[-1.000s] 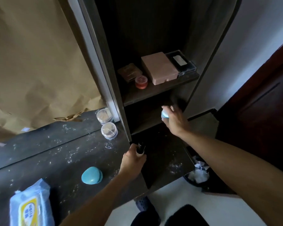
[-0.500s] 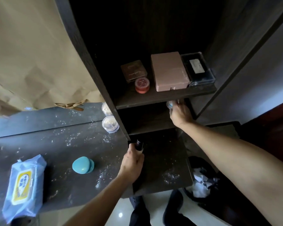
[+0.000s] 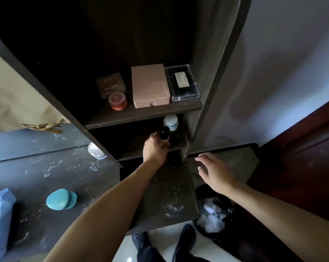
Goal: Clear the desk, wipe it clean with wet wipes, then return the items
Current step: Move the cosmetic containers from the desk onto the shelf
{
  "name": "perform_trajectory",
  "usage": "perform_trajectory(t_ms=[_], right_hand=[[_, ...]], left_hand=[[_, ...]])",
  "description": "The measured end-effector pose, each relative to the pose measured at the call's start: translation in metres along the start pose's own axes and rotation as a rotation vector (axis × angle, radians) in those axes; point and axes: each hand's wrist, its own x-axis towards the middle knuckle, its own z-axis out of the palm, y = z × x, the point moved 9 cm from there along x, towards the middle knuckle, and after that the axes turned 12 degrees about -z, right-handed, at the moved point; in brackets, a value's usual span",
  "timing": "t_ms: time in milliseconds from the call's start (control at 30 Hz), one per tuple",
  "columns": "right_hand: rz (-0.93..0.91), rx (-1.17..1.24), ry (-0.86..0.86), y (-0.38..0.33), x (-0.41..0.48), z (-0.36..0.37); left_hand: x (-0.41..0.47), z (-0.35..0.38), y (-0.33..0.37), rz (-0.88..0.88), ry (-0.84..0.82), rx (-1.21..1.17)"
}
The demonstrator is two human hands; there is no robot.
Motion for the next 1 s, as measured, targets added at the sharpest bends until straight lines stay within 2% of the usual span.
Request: perform_trajectory(t_ms=[233, 467, 700, 1000], right_hand=[[0.146, -0.003, -0.037, 0.049, -0.040, -0.006], [0.138, 0.003, -0.093, 0.044, -0.044, 0.004], [-0.040, 0.011, -0.224, -0.026, -0.002, 0.031], [-0.373, 0.157, -0.313, -0.176, 0.070, 0.093]], left_hand=[[0.022, 0.038, 0.028, 0.035, 0.053, -0.025], [0.011, 0.025, 0.017, 0.004, 0.062, 0.002], [-0.039, -0.050, -0.048, -0.023, 0.178, -0.007], [-0.098, -0.184, -0.205, -0.351, 0.353, 0.151]])
